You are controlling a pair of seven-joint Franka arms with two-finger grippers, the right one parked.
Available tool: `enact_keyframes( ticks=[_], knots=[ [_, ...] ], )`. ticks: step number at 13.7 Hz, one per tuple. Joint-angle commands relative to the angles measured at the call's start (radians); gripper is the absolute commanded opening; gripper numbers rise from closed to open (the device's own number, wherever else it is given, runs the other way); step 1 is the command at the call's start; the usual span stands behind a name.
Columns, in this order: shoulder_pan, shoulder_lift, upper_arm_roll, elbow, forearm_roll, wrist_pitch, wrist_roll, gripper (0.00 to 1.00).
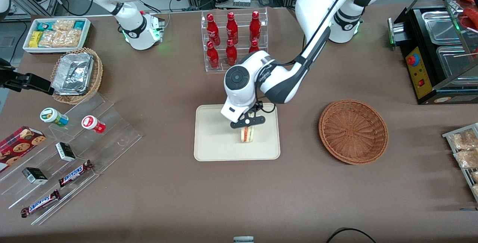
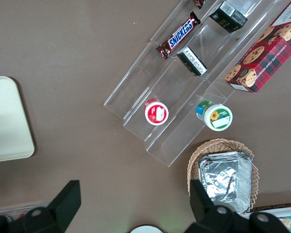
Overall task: Place sandwich from basket to tray
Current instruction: 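Lower the sandwich onto the tray and open the left gripper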
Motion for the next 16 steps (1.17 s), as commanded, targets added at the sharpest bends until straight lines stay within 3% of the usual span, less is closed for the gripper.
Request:
enact_keyframes(
  ticks=[1, 11, 12, 13, 16],
  knots=[
    [-0.014, 0.052, 0.012, 0.055, 0.047, 0.031, -0.005, 0.0],
    [-0.014, 0.138, 0.015, 0.068, 0.094, 0.096, -0.002, 0.0],
    [-0.014, 0.14, 0.014, 0.067, 0.099, 0.096, 0.0, 0.43],
    [-0.016, 0.143, 0.014, 0.067, 0.099, 0.105, -0.002, 0.99],
    [-0.016, 0.141, 0.014, 0.067, 0.1, 0.128, -0.003, 1.0]
  ],
)
